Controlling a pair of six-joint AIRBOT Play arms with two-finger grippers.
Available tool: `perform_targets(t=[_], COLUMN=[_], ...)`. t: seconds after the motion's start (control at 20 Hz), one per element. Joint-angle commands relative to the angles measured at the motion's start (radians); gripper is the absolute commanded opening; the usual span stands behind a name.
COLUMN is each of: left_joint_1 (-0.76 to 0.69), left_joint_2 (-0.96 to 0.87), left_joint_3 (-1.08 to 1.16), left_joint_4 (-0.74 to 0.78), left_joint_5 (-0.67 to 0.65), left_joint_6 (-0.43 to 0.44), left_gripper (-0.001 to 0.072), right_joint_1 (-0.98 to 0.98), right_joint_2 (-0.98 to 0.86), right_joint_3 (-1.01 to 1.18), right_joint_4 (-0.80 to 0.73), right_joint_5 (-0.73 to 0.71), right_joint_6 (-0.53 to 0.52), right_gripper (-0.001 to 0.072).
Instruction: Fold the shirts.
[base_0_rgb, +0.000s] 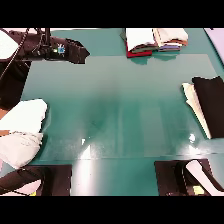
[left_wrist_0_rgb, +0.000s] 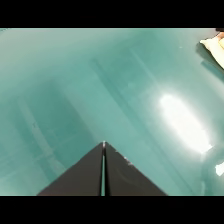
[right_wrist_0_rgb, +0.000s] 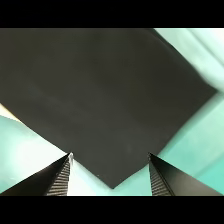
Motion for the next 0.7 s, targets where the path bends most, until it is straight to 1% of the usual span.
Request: perform_targets(t=[0.0, 0.15, 0.25, 0.45, 0.5, 0.65], left_joint_1=[0.000, 0.000, 0.000, 0.000, 0.000, 0.000], left_joint_2=[0.000, 0.000, 0.000, 0.000, 0.000, 0.000], left_joint_3=[0.000, 0.000, 0.000, 0.000, 0.000, 0.000], left_joint_4=[0.000, 0.000, 0.000, 0.030, 0.030, 0.029], left_joint_5=[-0.001, -0.001, 0.004, -0.036, -0.051, -0.041], left_joint_6=[0.000, 0.000, 0.000, 0.000, 0.000, -0.001], left_gripper=[0.0025, 0.0026, 0.0025, 0.0026, 0.0026, 0.0026], right_joint_1=[-0.031, 0.097, 0.259, 0.655, 0.753, 0.985], right_joint_2=[0.021, 0.022, 0.021, 0.021, 0.019, 0.020], right_joint_3=[0.002, 0.117, 0.171, 0.201, 0.201, 0.201], right_joint_4=[0.099, 0.314, 0.393, 0.393, 0.377, 0.322], right_joint_5=[-0.006, -0.025, -0.025, -0.062, -0.070, -0.106], right_joint_6=[0.000, 0.000, 0.000, 0.000, 0.000, 0.000], right_gripper=[0.0550, 0.0550, 0.0550, 0.0548, 0.0548, 0.0542])
